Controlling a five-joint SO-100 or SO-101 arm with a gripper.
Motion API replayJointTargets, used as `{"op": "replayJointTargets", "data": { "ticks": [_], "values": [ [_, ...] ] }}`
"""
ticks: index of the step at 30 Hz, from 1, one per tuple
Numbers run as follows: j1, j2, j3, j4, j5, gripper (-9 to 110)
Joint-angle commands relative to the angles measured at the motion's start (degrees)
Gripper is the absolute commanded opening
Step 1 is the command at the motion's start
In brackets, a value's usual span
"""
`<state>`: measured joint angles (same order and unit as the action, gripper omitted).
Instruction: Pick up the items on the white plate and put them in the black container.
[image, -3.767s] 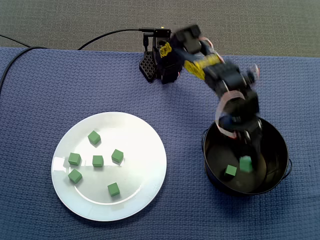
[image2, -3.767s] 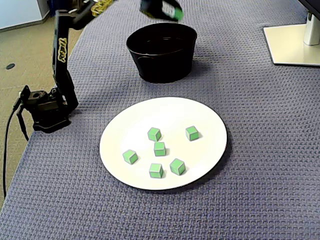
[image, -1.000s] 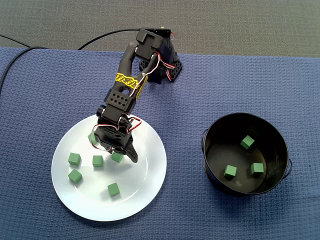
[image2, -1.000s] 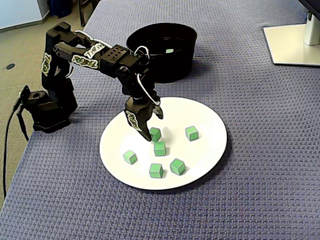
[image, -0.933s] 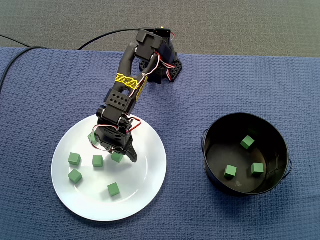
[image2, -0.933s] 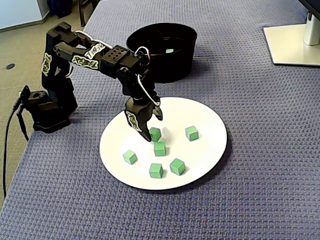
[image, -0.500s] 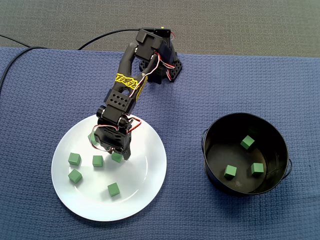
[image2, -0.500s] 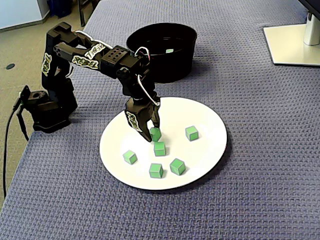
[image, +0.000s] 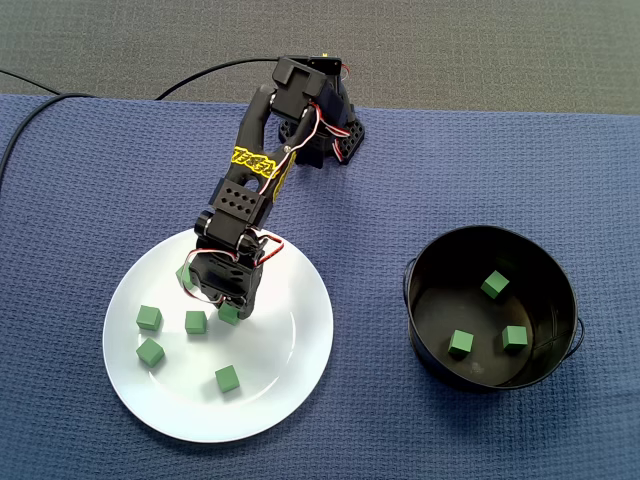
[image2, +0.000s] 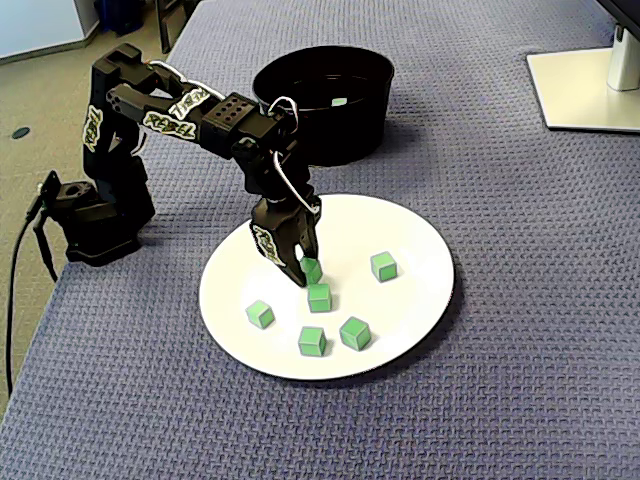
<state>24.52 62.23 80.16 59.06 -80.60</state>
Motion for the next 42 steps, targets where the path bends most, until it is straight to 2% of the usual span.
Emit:
{"op": "replayJointTargets", "data": {
  "ticks": [1,6,13,18,22,26,30,35,40,41,42],
  "values": [
    [-0.44,4.83,-2.2,2.81,2.29,0],
    [-2.46,10.81,-7.21,11.69,7.38,0],
    [-8.7,23.64,-18.11,23.73,29.0,0],
    [-19.42,31.2,-25.05,26.81,47.99,0],
    [-31.82,31.55,-31.46,30.06,57.04,0],
    [-44.12,27.07,-31.9,29.71,59.33,0],
    [-50.71,16.26,-33.57,29.36,60.47,0],
    [-54.84,3.16,-34.54,28.83,59.5,0],
    [-57.04,1.41,-27.95,22.32,59.41,0],
    [-57.48,1.41,-27.42,22.24,58.89,1],
    [-57.74,1.32,-27.25,22.32,58.27,8]
  ]
}}
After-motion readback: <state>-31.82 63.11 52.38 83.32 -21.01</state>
